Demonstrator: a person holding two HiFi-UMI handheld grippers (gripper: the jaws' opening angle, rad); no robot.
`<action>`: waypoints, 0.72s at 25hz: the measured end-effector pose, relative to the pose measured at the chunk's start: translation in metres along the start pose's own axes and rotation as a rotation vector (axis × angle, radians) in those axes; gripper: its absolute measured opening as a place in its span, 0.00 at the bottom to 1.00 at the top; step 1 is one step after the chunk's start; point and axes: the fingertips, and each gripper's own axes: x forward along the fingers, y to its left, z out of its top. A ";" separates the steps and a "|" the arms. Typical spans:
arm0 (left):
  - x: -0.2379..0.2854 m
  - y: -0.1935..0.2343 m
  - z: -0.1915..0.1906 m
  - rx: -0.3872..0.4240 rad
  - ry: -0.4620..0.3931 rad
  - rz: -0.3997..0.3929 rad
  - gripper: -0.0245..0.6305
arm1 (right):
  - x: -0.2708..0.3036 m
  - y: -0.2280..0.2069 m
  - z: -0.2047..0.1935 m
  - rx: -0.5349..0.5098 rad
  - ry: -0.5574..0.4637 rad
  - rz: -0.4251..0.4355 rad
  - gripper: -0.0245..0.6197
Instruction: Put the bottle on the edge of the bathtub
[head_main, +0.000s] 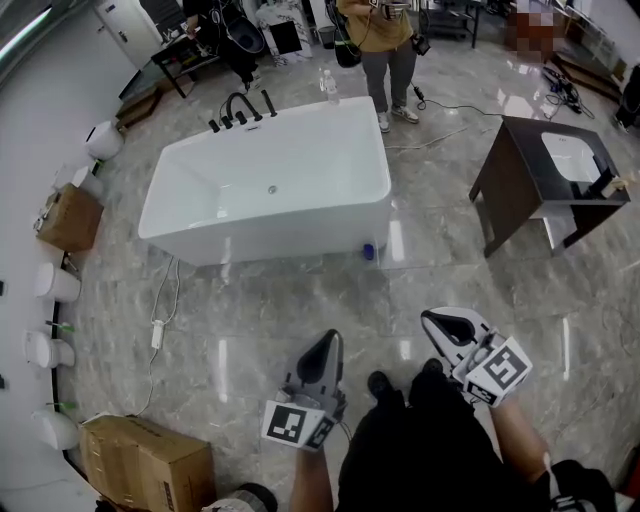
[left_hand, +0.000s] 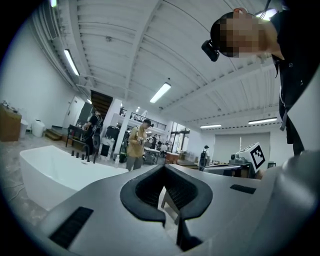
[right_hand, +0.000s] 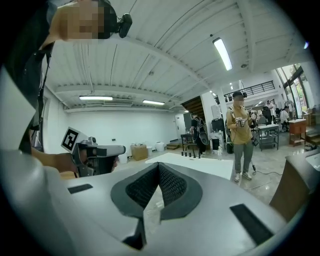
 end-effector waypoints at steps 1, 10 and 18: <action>0.001 -0.001 -0.001 0.005 -0.001 -0.010 0.06 | 0.000 0.000 0.000 -0.001 -0.004 -0.011 0.06; 0.006 -0.012 -0.005 -0.018 0.014 -0.051 0.06 | 0.000 0.005 -0.003 0.006 -0.013 -0.049 0.06; 0.012 -0.007 -0.001 -0.007 0.000 -0.062 0.06 | 0.000 0.002 0.004 -0.005 -0.021 -0.071 0.06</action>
